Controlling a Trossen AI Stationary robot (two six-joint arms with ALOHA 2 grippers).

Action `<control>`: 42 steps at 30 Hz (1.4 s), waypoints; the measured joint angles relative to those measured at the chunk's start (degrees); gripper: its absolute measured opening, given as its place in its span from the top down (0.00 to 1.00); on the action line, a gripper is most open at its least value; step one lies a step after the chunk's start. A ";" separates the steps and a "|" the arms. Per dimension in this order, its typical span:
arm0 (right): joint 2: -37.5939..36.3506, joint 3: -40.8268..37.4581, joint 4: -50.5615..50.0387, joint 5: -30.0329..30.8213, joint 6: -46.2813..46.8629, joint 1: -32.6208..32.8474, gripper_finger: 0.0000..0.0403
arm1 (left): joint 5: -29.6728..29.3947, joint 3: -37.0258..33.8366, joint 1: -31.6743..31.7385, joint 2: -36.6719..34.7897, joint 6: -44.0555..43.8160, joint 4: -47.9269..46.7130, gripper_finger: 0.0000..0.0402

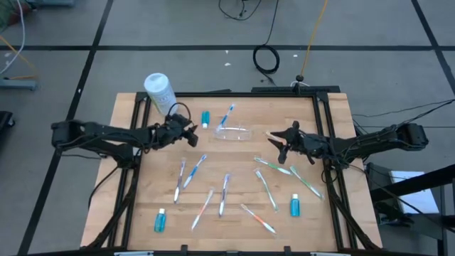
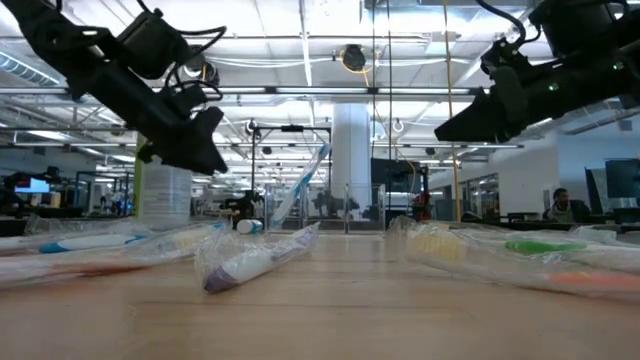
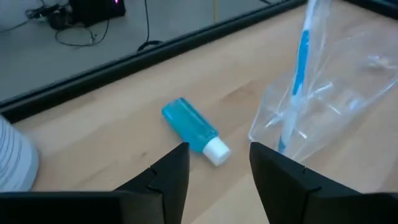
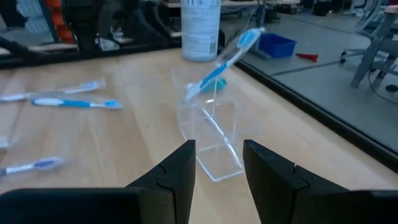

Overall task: Pick & Place toothbrushing station
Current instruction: Put the top blue mouthwash bottle into the transparent organizer

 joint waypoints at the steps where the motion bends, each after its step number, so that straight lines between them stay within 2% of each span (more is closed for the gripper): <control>1: 0.00 0.00 0.11 -0.03 -0.15 -0.04 0.68 | 0.03 0.17 0.08 1.53 -0.03 1.95 0.57; 8: 0.00 -0.02 1.19 0.00 -1.52 -0.09 0.68 | 0.44 0.11 0.45 11.46 2.60 9.41 0.56; 13: 0.00 -0.02 1.26 0.00 -1.77 -0.09 0.68 | 5.54 0.13 2.60 15.97 2.88 16.80 0.56; 28: 0.00 -0.02 1.55 0.00 -2.60 -0.09 0.68 | 6.98 0.63 6.35 29.59 1.12 31.45 0.56; 34: 0.00 -0.02 1.55 -0.01 -2.60 -0.09 0.68 | 5.96 4.54 6.35 32.80 1.11 29.64 0.56; 42: 0.02 -0.02 1.07 -0.02 -2.60 -0.09 0.68 | 2.72 7.25 6.35 34.87 -1.67 22.64 0.57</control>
